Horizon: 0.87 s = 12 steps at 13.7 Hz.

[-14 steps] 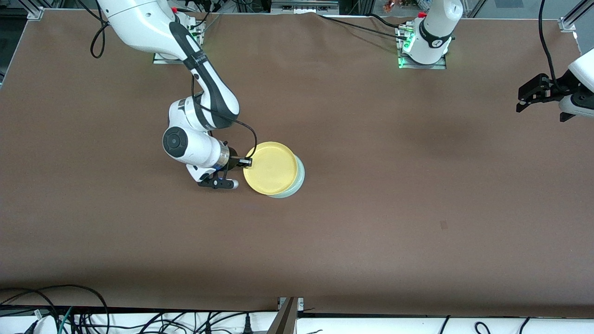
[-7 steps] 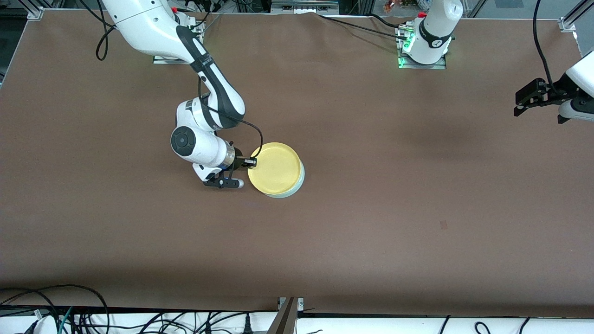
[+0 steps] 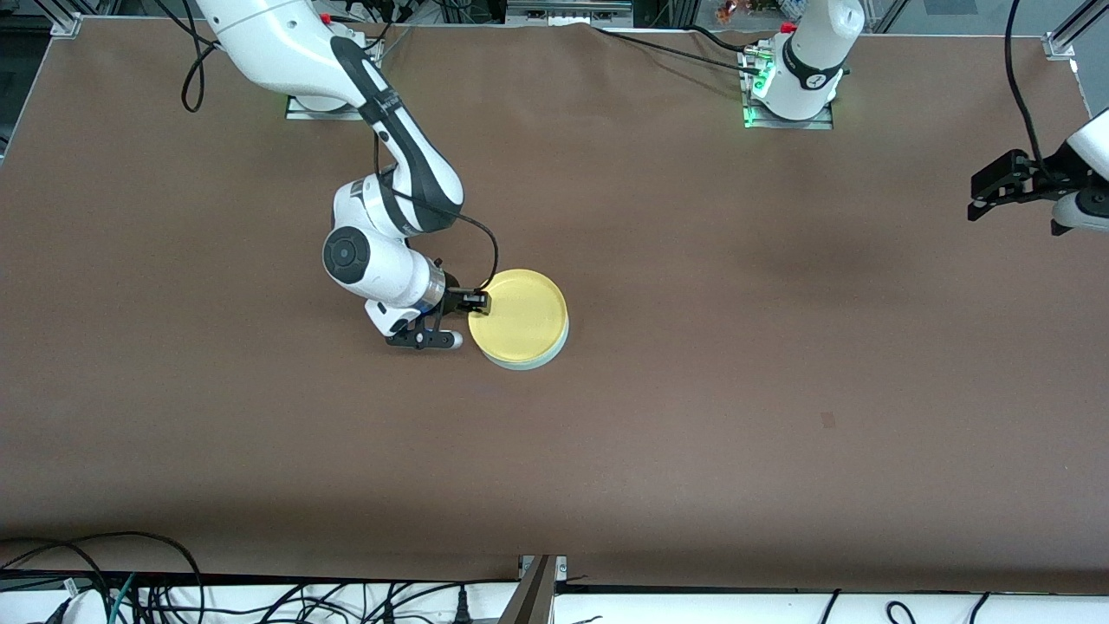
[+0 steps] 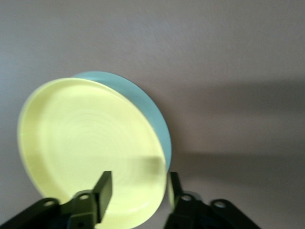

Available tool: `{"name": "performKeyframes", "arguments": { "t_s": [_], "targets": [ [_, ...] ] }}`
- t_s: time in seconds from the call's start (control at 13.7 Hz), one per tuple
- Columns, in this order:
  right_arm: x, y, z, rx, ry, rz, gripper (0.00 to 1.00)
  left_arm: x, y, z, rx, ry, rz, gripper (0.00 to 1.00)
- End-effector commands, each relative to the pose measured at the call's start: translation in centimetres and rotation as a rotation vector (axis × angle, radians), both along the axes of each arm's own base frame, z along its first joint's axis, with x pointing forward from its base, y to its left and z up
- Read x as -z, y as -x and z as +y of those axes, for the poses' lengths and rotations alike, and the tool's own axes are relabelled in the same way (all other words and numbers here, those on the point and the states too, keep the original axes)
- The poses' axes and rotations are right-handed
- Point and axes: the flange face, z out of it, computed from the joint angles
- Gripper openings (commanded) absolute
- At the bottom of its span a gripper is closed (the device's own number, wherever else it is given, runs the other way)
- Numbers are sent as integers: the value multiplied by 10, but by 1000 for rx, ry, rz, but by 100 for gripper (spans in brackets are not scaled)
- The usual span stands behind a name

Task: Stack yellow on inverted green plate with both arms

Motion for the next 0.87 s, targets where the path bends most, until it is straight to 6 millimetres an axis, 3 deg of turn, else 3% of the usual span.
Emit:
{"name": "performKeyframes", "arguments": {
  "t_s": [0.0, 0.15, 0.29, 0.44, 0.73, 0.8],
  "targets": [
    [-65, -3, -33, -12, 33, 18, 100, -4, -7, 0, 8, 9, 10, 100],
    [-113, 7, -46, -108, 131, 13, 100, 1, -10, -6, -29, 8, 16, 100],
    [-154, 8, -71, -180, 272, -58, 100, 1, -10, -9, -41, 7, 14, 100],
    [-195, -4, -111, -155, 299, -119, 100, 3, -12, -5, -50, 11, 14, 100],
    [-289, -8, -212, -172, 313, -17, 100, 0, -13, 6, -66, 34, 8, 100],
    [-317, -12, -225, -213, 305, -49, 100, 0, -13, 7, -66, 33, 10, 100]
  ]
}}
